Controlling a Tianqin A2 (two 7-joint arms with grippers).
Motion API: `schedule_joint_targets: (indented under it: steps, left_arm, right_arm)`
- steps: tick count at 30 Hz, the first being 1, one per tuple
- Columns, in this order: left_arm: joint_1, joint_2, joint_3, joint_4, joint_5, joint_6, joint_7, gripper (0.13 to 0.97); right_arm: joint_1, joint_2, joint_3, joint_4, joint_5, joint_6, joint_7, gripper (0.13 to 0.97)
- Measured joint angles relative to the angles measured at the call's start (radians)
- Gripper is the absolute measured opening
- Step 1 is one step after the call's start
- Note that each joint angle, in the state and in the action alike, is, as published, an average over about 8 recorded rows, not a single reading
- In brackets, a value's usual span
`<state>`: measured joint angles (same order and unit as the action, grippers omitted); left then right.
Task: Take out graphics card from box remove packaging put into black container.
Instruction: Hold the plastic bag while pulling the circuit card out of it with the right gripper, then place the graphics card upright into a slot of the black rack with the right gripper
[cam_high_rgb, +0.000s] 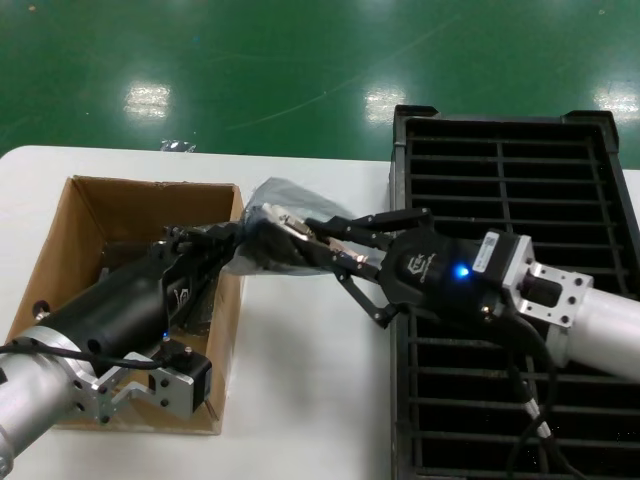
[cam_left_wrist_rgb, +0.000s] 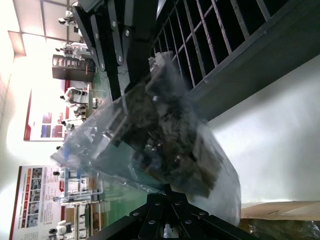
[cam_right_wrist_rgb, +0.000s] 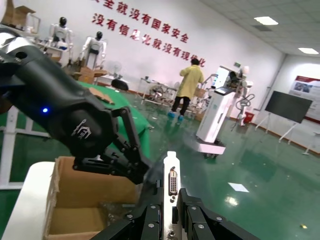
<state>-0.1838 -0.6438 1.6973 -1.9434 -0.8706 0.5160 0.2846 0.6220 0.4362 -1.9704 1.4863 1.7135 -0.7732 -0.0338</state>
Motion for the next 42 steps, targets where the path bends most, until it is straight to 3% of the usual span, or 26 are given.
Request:
schedule_joint_targets:
  steps: [20,34,42]
  left_arm:
    - [0.000,0.000,0.000,0.000,0.000,0.000,0.000,0.138]
    - [0.000,0.000,0.000,0.000,0.000,0.000,0.000,0.138]
    - [0.000,0.000,0.000,0.000,0.000,0.000,0.000,0.138]
  right_arm:
    - [-0.109,0.125,0.125,0.200,0.072,0.076,0.099,0.188]
    - [-0.324,0.377,0.389,0.430,0.141,0.135,0.215,0.188]
    - [-0.472,0.471,0.495,0.505,0.103,0.193,0.265,0.188]
